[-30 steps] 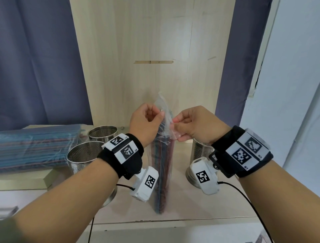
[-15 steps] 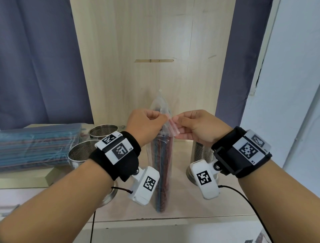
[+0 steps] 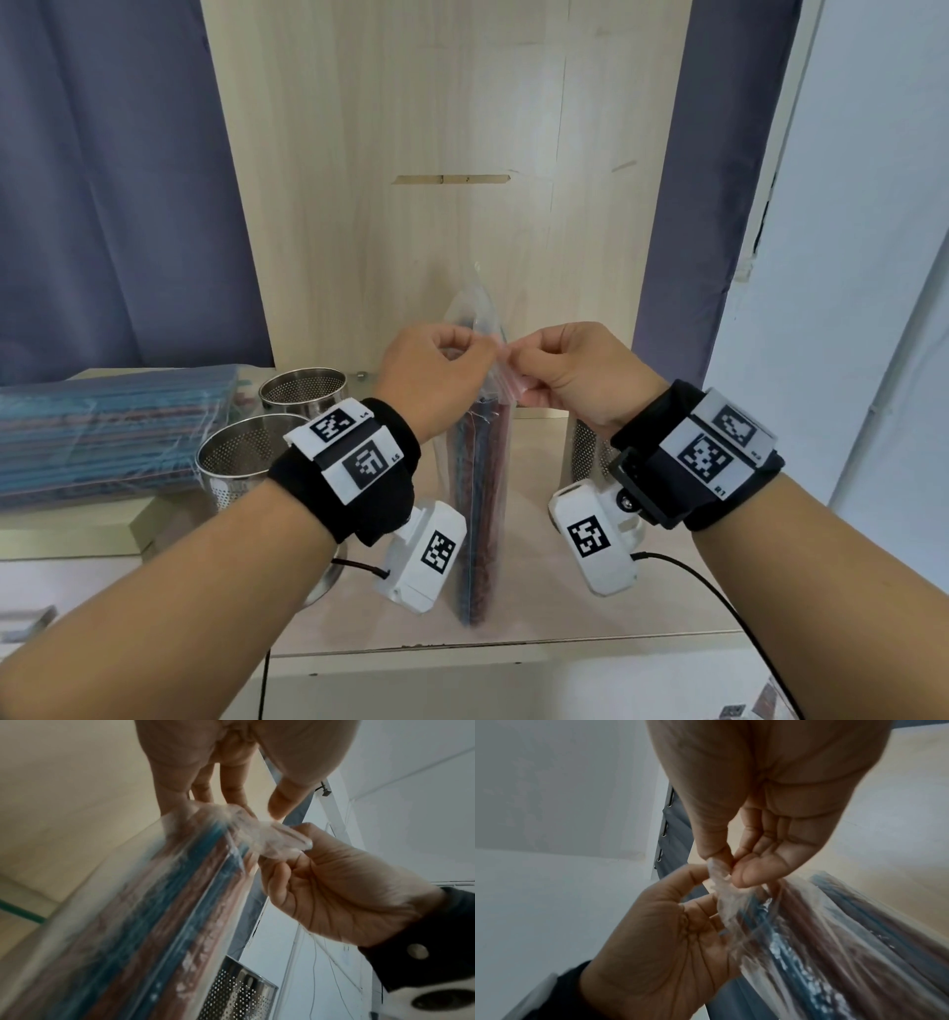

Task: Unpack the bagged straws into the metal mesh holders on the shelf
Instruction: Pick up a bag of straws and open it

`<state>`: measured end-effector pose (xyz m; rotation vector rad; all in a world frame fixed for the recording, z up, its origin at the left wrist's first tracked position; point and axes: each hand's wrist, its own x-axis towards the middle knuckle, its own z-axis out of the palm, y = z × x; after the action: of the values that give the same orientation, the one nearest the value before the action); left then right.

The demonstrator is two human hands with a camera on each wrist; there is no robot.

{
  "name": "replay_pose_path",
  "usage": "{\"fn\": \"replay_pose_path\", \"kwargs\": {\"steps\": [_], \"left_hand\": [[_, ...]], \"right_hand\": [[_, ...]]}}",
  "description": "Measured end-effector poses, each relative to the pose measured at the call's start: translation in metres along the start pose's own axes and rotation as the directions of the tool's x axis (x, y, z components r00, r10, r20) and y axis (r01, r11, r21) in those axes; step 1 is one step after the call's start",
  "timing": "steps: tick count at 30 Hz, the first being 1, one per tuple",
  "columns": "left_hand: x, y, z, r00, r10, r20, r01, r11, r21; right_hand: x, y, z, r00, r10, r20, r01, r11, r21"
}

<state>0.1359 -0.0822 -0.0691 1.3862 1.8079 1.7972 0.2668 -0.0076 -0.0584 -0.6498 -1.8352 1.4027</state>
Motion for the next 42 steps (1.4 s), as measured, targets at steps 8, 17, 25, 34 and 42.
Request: {"fn": "replay_pose_path", "kwargs": {"steps": [8, 17, 25, 34, 42], "left_hand": [[0.006, -0.006, -0.002, 0.998, -0.044, 0.054, 0.048, 0.996, -0.070], [-0.006, 0.002, 0.006, 0.974, -0.186, 0.126, 0.223, 0.860, -0.459], [-0.007, 0.011, 0.004, 0.989, -0.125, 0.085, 0.142, 0.960, -0.242], [0.006, 0.007, -0.003, 0.982, -0.038, -0.185, 0.033, 0.999, -0.029], [0.010, 0.000, -0.005, 0.994, 0.108, 0.022, -0.110, 0.984, 0.138]], "right_hand": [[-0.002, 0.001, 0.003, 0.997, -0.072, 0.035, 0.074, 0.994, -0.080], [-0.007, 0.003, 0.023, 0.993, 0.054, -0.104, -0.005, 0.906, 0.424], [-0.004, -0.008, 0.010, 0.962, -0.266, -0.067, 0.239, 0.933, -0.268], [0.007, -0.003, 0.009, 0.951, -0.215, -0.223, 0.180, 0.969, -0.167], [0.004, -0.004, 0.009, 0.976, -0.218, -0.001, 0.185, 0.831, -0.524]]}}
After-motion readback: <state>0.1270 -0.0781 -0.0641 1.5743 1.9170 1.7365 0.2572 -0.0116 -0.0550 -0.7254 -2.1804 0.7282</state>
